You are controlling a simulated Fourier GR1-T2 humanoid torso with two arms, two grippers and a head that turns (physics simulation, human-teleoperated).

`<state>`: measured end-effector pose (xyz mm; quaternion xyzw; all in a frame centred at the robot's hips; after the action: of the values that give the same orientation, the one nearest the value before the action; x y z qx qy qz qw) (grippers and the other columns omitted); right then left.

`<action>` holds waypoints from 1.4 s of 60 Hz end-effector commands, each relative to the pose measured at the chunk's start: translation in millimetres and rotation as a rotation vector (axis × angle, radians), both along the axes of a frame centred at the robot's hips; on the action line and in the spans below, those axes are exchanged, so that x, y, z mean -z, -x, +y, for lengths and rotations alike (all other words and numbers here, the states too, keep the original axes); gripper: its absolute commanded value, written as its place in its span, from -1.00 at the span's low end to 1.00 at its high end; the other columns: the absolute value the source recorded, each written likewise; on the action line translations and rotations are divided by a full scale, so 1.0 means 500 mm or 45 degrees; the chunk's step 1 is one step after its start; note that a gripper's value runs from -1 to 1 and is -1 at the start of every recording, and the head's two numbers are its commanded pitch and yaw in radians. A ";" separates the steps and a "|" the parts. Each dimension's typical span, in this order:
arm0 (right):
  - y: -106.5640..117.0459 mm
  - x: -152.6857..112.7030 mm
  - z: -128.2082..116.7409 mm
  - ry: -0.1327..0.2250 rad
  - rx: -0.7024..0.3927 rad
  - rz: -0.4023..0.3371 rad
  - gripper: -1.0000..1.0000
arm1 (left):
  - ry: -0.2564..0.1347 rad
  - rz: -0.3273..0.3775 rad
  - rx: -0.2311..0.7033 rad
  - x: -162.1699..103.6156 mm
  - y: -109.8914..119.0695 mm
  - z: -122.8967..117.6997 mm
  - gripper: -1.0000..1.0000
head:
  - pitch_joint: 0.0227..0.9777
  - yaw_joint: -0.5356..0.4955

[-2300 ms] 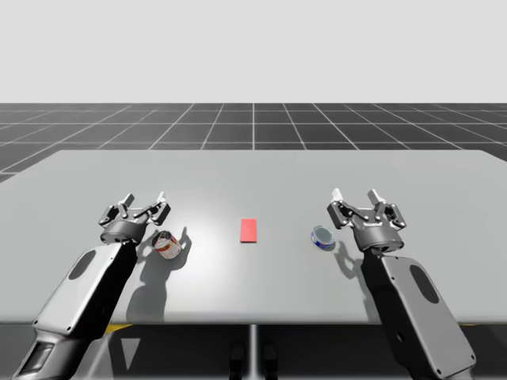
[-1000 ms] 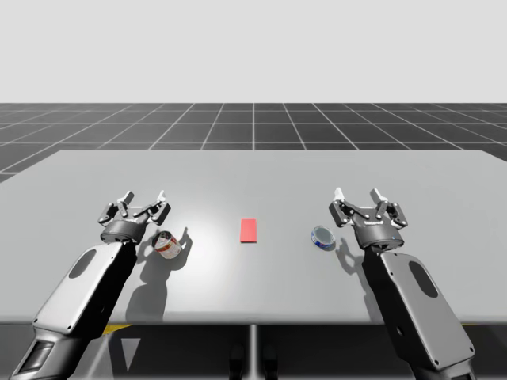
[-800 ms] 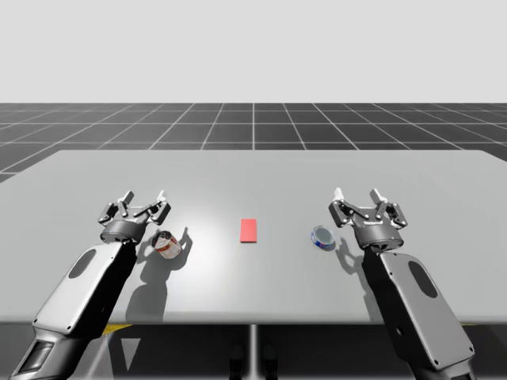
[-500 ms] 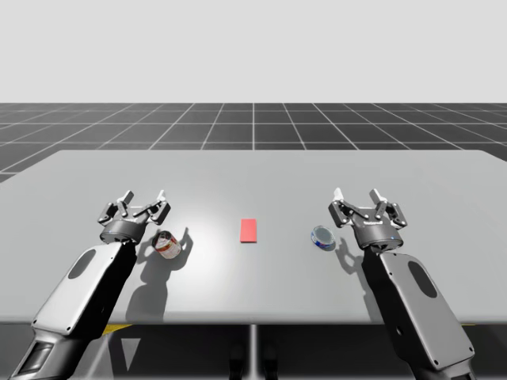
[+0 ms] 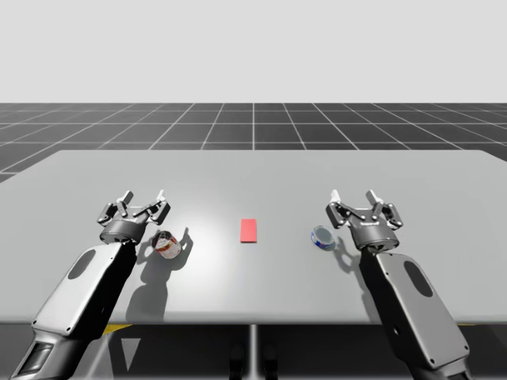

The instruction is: Look at the card. If it is red, pick the object on the left. If it is green, pick the object on the right.

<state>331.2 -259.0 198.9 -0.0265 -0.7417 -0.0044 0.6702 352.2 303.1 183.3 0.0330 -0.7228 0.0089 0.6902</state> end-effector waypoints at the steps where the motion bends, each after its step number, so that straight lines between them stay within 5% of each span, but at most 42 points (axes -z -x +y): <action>1: -0.001 0.005 0.003 0.002 -0.004 0.007 -1.00 | 0.006 -0.006 0.001 -0.002 0.000 0.000 -1.00 | 0.75 0.90; 31: -0.005 0.011 0.004 0.003 0.000 0.014 -1.00 | 0.102 0.004 0.105 -0.044 0.047 -0.008 -1.00 | 0.69 0.92; 47: -0.007 0.017 0.006 0.009 -0.004 0.025 -1.00 | -0.001 0.154 0.244 -0.055 0.160 0.011 -1.00 | 0.69 0.90; 55: -0.007 0.019 0.006 0.011 -0.004 0.029 -1.00 | 0.018 0.222 0.310 -0.047 0.212 0.027 -1.00 | 0.70 0.90; 63: -0.008 0.020 0.006 0.011 -0.005 0.031 -1.00 | -0.018 0.280 0.355 -0.031 0.257 0.045 -1.00 | 0.70 0.91; 76: -0.009 0.021 0.005 0.009 -0.004 0.030 -1.00 | -0.056 0.342 0.406 0.024 0.295 0.053 -1.00 | 0.71 0.90; 84: -0.009 0.020 0.005 0.008 -0.004 0.028 -1.00 | -0.032 0.375 0.419 0.058 0.295 0.046 -1.00 | 0.70 0.91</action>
<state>335.1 -256.3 188.9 -0.0277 -0.7339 -0.0004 0.6787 211.3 329.5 173.7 -0.0666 -0.6217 -0.1113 0.7725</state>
